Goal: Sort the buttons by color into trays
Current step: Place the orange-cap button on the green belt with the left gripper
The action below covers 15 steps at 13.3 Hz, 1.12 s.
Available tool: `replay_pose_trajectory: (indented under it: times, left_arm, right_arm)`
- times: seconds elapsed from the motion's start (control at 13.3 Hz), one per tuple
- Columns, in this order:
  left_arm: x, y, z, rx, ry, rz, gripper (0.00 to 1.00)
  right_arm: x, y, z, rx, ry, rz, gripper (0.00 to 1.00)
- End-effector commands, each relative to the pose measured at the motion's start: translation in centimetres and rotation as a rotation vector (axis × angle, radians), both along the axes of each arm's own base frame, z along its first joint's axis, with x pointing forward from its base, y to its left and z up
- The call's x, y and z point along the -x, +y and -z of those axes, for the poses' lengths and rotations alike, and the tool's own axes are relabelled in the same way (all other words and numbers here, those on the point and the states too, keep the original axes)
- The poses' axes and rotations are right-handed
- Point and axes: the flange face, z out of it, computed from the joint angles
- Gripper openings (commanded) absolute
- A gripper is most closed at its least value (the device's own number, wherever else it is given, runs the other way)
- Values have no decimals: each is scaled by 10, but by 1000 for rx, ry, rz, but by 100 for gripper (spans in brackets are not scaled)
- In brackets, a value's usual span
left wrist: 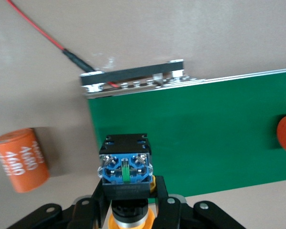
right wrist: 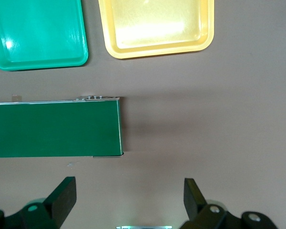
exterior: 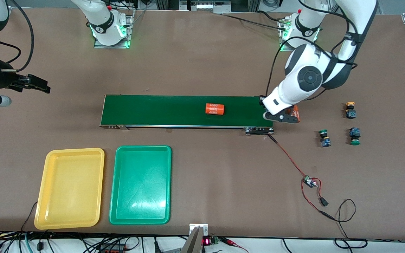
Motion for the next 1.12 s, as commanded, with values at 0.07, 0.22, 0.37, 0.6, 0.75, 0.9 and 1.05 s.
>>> replay_pose_trajectory:
  times: [0.07, 0.22, 0.37, 0.6, 0.75, 0.9, 1.05]
  left_arm:
    - [-1, -36, 30, 13, 29, -63, 0]
    - [5, -48, 44, 14, 39, -57, 1]
    - [3, -48, 50, 22, 32, -61, 15]
    - [-2, -43, 57, 12, 15, -38, 100]
    - [-10, -39, 38, 22, -13, -61, 100]
    - [-24, -21, 11, 14, -23, -89, 100]
    - [-33, 18, -14, -23, 20, -138, 100]
  right_arm:
    - [-1, 1, 0, -14, -4, 6, 100]
    - [0, 1, 0, -15, -3, 6, 100]
    - [0, 1, 0, -15, -3, 6, 100]
    - [-1, 1, 0, -14, -4, 6, 100]
    - [-1, 1, 0, -14, -4, 6, 100]
    - [0, 1, 0, -15, -3, 6, 100]
    - [-1, 1, 0, -14, -4, 6, 100]
